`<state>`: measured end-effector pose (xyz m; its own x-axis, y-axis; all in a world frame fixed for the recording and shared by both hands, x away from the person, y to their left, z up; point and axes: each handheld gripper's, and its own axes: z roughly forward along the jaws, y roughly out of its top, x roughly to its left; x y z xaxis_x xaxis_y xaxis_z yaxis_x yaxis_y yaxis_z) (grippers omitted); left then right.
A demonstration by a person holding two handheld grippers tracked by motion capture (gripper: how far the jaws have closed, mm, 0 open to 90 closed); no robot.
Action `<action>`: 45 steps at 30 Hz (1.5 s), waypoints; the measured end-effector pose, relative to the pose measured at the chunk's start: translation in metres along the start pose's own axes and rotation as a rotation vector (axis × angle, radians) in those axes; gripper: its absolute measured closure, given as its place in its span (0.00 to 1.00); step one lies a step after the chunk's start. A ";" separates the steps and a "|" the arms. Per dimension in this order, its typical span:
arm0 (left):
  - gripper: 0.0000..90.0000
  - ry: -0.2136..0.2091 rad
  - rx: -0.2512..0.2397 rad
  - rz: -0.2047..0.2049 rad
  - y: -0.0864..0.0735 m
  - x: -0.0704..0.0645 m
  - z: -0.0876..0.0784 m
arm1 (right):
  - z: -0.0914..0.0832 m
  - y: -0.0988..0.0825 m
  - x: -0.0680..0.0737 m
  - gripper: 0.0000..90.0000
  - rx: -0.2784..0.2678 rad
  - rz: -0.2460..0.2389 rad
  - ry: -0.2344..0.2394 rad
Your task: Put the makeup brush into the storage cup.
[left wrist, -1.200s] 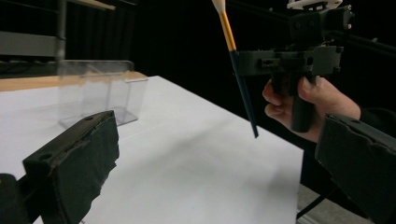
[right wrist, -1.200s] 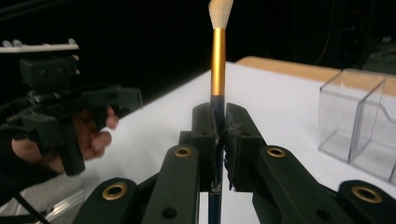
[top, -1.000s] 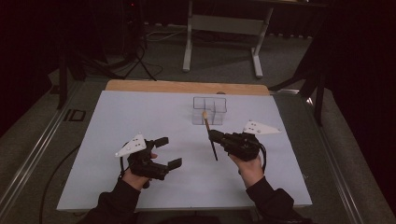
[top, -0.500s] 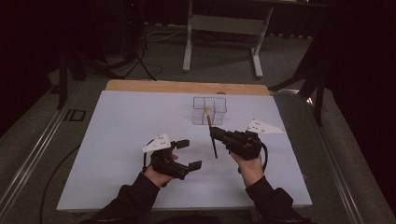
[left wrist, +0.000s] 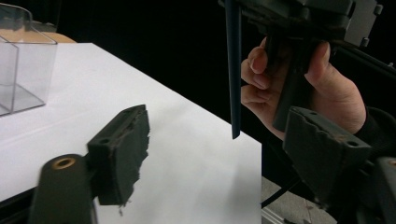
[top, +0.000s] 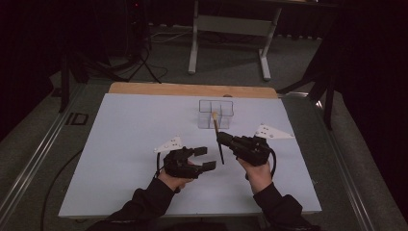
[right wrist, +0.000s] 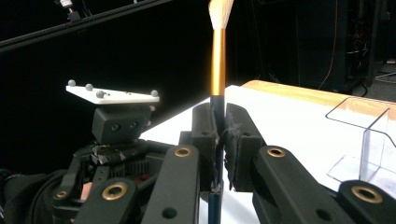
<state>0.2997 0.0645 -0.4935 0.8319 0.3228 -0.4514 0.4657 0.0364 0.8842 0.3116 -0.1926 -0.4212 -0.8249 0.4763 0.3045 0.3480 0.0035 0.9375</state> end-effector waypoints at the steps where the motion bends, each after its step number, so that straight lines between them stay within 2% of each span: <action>1: 0.34 -0.005 0.002 0.002 0.000 0.000 0.002 | 0.001 0.000 0.001 0.92 0.003 -0.009 0.000; 4: 0.40 -0.007 0.017 0.023 0.000 -0.003 0.008 | 0.003 -0.001 0.002 0.92 0.007 -0.013 0.001; 5: 0.44 -0.002 0.041 0.041 0.000 -0.005 0.013 | 0.004 -0.001 0.002 0.92 0.008 -0.013 0.001; 10: 0.58 -0.031 0.055 0.054 -0.002 -0.008 0.023 | 0.006 -0.001 0.002 0.92 0.007 -0.013 0.010; 15: 0.72 -0.042 0.053 0.042 -0.003 -0.007 0.026 | 0.007 -0.002 0.004 0.92 0.015 -0.024 0.013; 17: 0.77 -0.022 0.048 0.040 -0.003 -0.006 0.027 | 0.007 -0.002 0.005 0.92 0.017 -0.025 0.012; 23: 0.92 -0.022 0.050 0.037 -0.002 -0.006 0.027 | 0.008 -0.003 0.006 0.92 0.025 -0.043 0.009; 26: 0.94 -0.035 0.046 0.006 -0.003 -0.002 0.026 | 0.007 -0.003 0.007 0.92 0.023 -0.049 0.010; 33: 0.95 -0.037 0.049 -0.008 -0.002 -0.002 0.025 | 0.007 -0.003 0.007 0.92 0.024 -0.051 0.010; 37: 0.95 -0.002 0.063 0.030 -0.002 -0.003 0.023 | 0.008 -0.001 0.004 0.91 0.043 -0.034 0.037; 39: 0.95 0.021 0.079 0.043 -0.001 -0.001 0.021 | 0.008 -0.001 0.004 0.89 0.050 -0.030 0.035; 41: 0.95 0.057 0.103 0.053 0.000 0.000 0.018 | 0.009 0.002 0.003 0.79 0.081 -0.028 0.011; 43: 0.95 0.070 0.111 0.057 0.000 0.001 0.017 | 0.009 0.005 0.005 0.76 0.104 -0.032 -0.008; 44: 0.95 0.086 0.133 0.068 0.001 0.002 0.015 | 0.009 0.007 0.006 0.76 0.117 -0.040 -0.027; 45: 0.95 0.086 0.133 0.068 0.001 0.002 0.015 | 0.009 0.007 0.006 0.76 0.117 -0.040 -0.027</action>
<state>0.3059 0.0505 -0.4956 0.8366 0.3999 -0.3745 0.4500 -0.1117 0.8860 0.3127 -0.1821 -0.4146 -0.8274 0.4971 0.2612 0.3659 0.1245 0.9223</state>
